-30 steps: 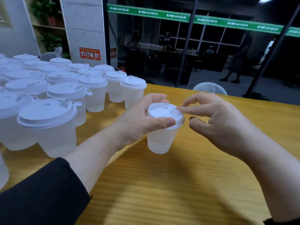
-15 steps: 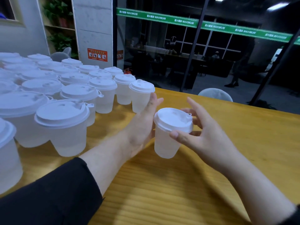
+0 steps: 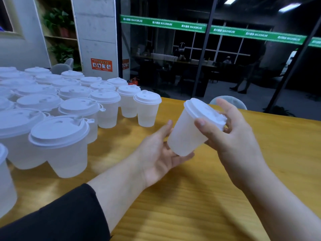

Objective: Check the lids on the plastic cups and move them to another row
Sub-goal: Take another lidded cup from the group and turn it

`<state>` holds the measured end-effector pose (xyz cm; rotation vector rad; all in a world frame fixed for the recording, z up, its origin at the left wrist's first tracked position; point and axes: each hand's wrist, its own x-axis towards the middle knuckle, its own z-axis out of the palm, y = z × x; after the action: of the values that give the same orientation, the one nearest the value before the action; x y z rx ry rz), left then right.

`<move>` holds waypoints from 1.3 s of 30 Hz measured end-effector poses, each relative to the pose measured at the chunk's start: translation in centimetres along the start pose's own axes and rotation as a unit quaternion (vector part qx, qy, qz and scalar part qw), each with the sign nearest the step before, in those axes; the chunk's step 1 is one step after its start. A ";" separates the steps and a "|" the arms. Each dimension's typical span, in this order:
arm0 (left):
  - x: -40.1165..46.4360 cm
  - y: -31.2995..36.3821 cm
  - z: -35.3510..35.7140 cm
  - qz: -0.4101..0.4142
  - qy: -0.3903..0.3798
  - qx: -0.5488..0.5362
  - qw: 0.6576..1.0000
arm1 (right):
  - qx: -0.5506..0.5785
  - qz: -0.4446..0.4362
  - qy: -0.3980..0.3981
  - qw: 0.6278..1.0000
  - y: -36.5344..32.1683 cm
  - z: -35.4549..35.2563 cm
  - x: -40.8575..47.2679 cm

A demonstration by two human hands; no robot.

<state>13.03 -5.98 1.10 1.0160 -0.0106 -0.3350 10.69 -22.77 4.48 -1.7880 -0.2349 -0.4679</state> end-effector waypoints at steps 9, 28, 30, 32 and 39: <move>-1.2 0.0 1.2 -0.098 -0.016 0.024 0.995 | -0.158 -0.072 -0.134 0.976 -1.7 -2.3 -0.3; -2.0 0.0 2.3 -0.096 0.027 0.068 0.993 | -0.153 -0.048 -0.122 0.979 -2.5 -1.9 -0.8; -1.9 -0.3 2.8 -0.063 0.065 0.033 0.995 | -0.138 -0.043 -0.104 0.984 -2.1 -1.5 -0.8; -1.9 -0.6 3.3 -0.011 0.120 0.002 0.993 | -0.120 -0.041 -0.073 0.989 -1.8 -1.1 -0.6; -1.4 -0.7 2.9 0.006 0.102 -0.022 0.995 | -0.092 -0.052 -0.028 0.994 -1.3 -0.7 -0.7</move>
<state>11.04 -8.36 2.23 1.0029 0.1739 -0.2198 9.41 -23.07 5.42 -1.9779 -0.3339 -0.5290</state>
